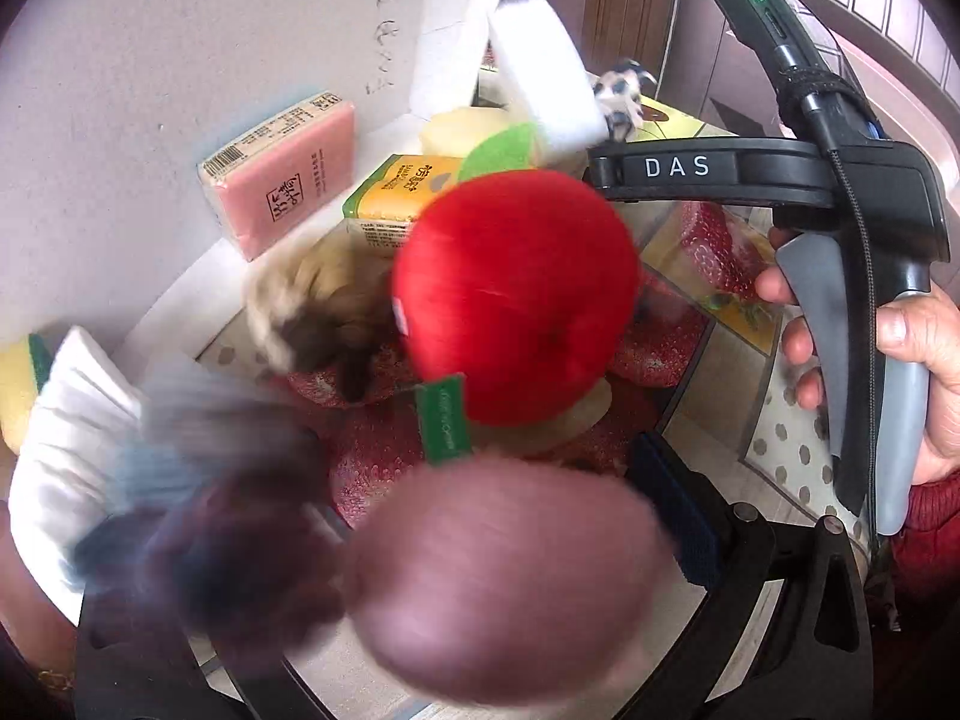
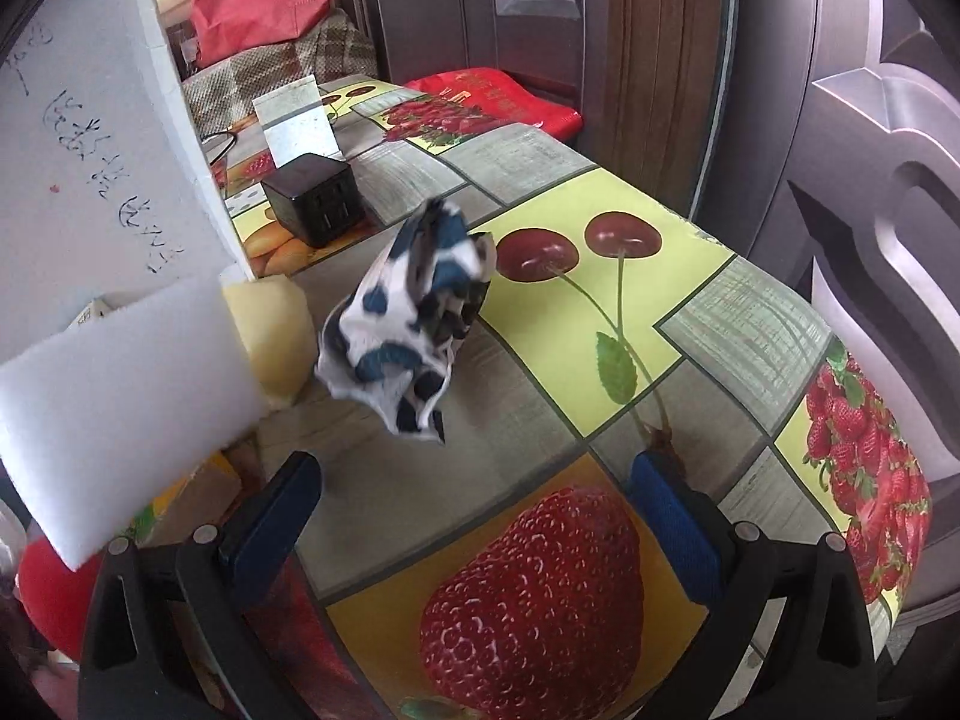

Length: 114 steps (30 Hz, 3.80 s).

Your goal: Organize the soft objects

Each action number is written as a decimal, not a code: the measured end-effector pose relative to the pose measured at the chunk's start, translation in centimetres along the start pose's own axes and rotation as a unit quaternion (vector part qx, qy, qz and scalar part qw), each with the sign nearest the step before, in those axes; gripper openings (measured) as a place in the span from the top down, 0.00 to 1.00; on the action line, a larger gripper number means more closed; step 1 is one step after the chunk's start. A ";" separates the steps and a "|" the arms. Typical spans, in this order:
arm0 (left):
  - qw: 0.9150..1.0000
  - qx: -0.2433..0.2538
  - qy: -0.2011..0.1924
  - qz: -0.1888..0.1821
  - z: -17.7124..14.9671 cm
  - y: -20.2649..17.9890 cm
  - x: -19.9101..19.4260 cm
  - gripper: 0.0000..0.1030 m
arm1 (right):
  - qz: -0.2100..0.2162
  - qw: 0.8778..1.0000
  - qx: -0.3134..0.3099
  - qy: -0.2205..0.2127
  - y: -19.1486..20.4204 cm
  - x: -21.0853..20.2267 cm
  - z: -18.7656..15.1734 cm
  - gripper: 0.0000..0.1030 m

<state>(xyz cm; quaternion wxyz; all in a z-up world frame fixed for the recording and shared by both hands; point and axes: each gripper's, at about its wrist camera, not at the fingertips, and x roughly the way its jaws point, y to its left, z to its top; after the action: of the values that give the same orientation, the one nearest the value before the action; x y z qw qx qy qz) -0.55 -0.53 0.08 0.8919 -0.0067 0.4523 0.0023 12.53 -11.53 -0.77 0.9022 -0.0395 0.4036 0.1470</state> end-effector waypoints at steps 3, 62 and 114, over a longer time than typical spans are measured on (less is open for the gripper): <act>1.000 0.000 0.001 0.000 0.2 0.3 0.6 0.00 | -0.001 1.000 0.000 -0.002 0.2 0.0 0.1 0.00; 1.000 -0.001 0.000 -0.001 0.4 0.5 0.5 0.00 | 0.002 1.000 0.002 0.018 -0.2 -0.3 0.2 0.00; 0.999 0.024 0.011 0.047 -7.4 14.5 -6.3 0.31 | 0.101 0.835 -0.521 -0.144 8.5 -3.8 -1.5 0.01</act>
<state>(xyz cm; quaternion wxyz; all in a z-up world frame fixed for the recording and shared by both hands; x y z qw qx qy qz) -10.38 13.83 0.66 0.8855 0.0358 0.4621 0.0332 6.53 -4.62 1.42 0.7759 -0.4413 0.1343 0.4303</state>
